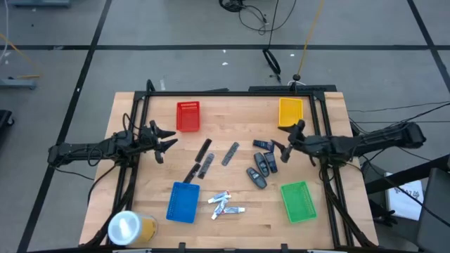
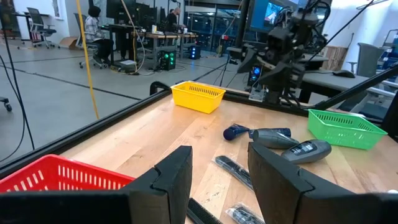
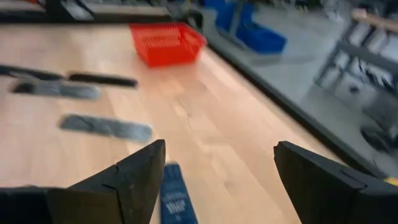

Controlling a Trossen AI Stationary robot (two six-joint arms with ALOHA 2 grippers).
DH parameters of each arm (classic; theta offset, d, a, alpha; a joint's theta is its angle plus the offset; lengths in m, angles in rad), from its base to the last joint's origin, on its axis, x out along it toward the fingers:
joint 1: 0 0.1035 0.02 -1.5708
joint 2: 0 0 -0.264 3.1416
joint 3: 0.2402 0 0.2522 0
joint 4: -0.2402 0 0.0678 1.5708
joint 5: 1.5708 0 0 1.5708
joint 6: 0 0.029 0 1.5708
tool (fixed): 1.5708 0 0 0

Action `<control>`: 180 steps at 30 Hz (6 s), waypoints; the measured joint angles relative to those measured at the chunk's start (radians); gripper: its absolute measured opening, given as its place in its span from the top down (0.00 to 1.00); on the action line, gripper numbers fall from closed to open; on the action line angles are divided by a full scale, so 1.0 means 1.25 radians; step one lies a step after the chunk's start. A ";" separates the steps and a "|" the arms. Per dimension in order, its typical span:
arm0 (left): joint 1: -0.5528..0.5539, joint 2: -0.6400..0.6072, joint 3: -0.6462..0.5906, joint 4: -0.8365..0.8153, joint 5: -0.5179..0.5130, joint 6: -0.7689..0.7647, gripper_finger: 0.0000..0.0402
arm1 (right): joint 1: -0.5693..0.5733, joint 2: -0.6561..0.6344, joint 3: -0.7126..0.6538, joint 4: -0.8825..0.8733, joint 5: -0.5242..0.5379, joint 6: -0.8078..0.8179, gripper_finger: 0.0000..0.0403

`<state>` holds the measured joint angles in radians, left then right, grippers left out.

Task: Pick & Place Travel size toiletries
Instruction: Put the top blue shave cream into the yellow basket

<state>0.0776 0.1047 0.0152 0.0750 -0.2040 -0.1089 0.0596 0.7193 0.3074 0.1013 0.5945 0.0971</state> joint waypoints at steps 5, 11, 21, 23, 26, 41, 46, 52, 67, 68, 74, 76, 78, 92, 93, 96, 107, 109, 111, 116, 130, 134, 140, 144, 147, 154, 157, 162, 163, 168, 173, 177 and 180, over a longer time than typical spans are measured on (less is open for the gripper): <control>0.000 0.000 0.000 0.000 0.000 0.000 0.62 | -0.107 0.049 0.048 -0.138 -0.125 0.079 0.27; 0.000 0.000 0.000 0.000 0.000 0.000 0.62 | -0.233 0.101 0.064 -0.156 -0.286 0.079 0.27; 0.000 0.000 0.000 0.000 0.000 0.000 0.62 | -0.321 0.270 0.063 -0.115 -0.397 0.032 0.27; 0.000 0.000 0.000 0.000 0.000 0.000 0.62 | -0.321 0.299 0.063 -0.087 -0.412 0.033 0.27; 0.000 0.000 0.000 0.000 0.000 0.000 0.62 | -0.317 0.333 0.063 -0.038 -0.459 0.045 0.27; 0.000 0.000 0.000 0.000 0.000 0.000 0.62 | -0.250 0.488 0.150 -0.026 -0.450 -0.094 0.19; 0.000 0.000 0.000 0.000 -0.002 0.000 0.62 | -0.250 0.591 0.178 -0.011 -0.415 -0.112 0.19; 0.000 0.000 0.000 0.002 -0.005 0.000 0.62 | -0.251 0.614 0.184 -0.004 -0.416 -0.110 0.22; 0.000 0.000 0.000 0.001 -0.005 0.000 0.62 | -0.250 0.614 0.158 0.003 -0.423 -0.084 0.55; 0.000 0.000 0.000 0.001 -0.005 0.000 0.62 | -0.250 0.614 0.158 0.003 -0.423 -0.084 0.57; 0.000 0.000 0.000 0.001 -0.004 0.000 0.62 | -0.250 0.615 0.157 0.002 -0.419 -0.075 0.67; 0.000 0.000 0.000 0.001 -0.004 0.000 0.62 | -0.250 0.615 0.157 0.004 -0.417 -0.075 0.69; 0.000 0.000 0.000 0.002 -0.004 0.000 0.62 | -0.250 0.615 0.157 0.010 -0.416 -0.074 0.69; 0.000 0.000 0.000 0.002 -0.004 0.000 0.62 | -0.251 0.427 0.154 -0.024 -0.410 -0.072 0.69; 0.000 0.000 0.000 0.002 -0.004 0.000 0.62 | -0.251 0.406 0.154 -0.029 -0.410 -0.072 0.69; 0.000 0.000 0.000 0.002 -0.004 0.000 0.62 | -0.251 0.349 0.154 -0.047 -0.411 -0.072 0.69; 0.000 0.000 0.000 0.002 -0.004 0.000 0.62 | -0.251 0.112 -0.015 0.083 -0.328 -0.066 0.69; 0.000 0.000 0.000 0.003 -0.004 0.000 0.62 | -0.250 0.067 -0.052 0.134 -0.326 -0.079 0.69; 0.000 0.000 0.000 0.003 -0.004 0.000 0.62 | -0.250 0.026 -0.083 0.173 -0.326 -0.097 0.69; 0.000 0.000 0.000 0.003 -0.004 0.000 0.62 | -0.250 -0.066 -0.145 0.224 -0.290 -0.115 0.69; 0.000 0.000 0.000 0.003 -0.004 0.000 0.62 | -0.250 -0.313 -0.195 0.139 -0.244 -0.151 0.69; 0.000 0.000 0.000 0.003 -0.004 0.000 0.62 | -0.250 -0.381 -0.196 0.080 -0.241 -0.151 0.69; 0.000 0.000 0.000 0.003 -0.004 0.000 0.62 | -0.250 -0.462 -0.197 -0.003 -0.240 -0.132 0.69; 0.000 0.000 0.000 0.003 -0.004 0.000 0.62 | -0.250 -0.499 -0.198 -0.027 -0.213 -0.129 0.69; 0.000 0.000 0.000 0.003 -0.004 0.000 0.62 | -0.250 -0.516 -0.198 -0.031 -0.169 -0.120 0.69; 0.000 0.000 0.000 0.003 -0.004 0.000 0.62 | -0.250 -0.523 -0.198 -0.016 -0.069 -0.067 0.69; 0.000 0.000 0.000 0.003 -0.004 0.000 0.62 | -0.250 -0.523 -0.199 -0.001 0.017 -0.059 0.69; 0.000 0.000 0.000 0.003 -0.004 0.000 0.62 | -0.251 -0.516 -0.199 -0.003 0.157 -0.015 0.69; 0.000 0.000 0.000 0.003 -0.004 0.000 0.62 | -0.251 -0.514 -0.199 -0.003 0.169 -0.006 0.69; 0.000 0.000 0.000 0.003 -0.004 0.000 0.62 | -0.258 -0.488 -0.195 -0.002 0.178 0.011 0.69; 0.000 0.000 0.000 0.003 -0.004 0.000 0.62 | -0.289 -0.414 -0.158 -0.013 0.173 0.027 0.69; 0.000 0.000 0.000 0.003 -0.004 0.000 0.62 | -0.345 -0.345 -0.117 -0.003 0.168 0.033 0.69; 0.000 0.000 0.000 0.003 -0.004 0.000 0.62 | -0.398 -0.292 -0.088 -0.005 0.097 0.055 0.69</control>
<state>0.0780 0.1043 0.0151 0.0784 -0.2089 -0.1085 -0.4373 0.3543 0.1977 0.0952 0.7151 0.1655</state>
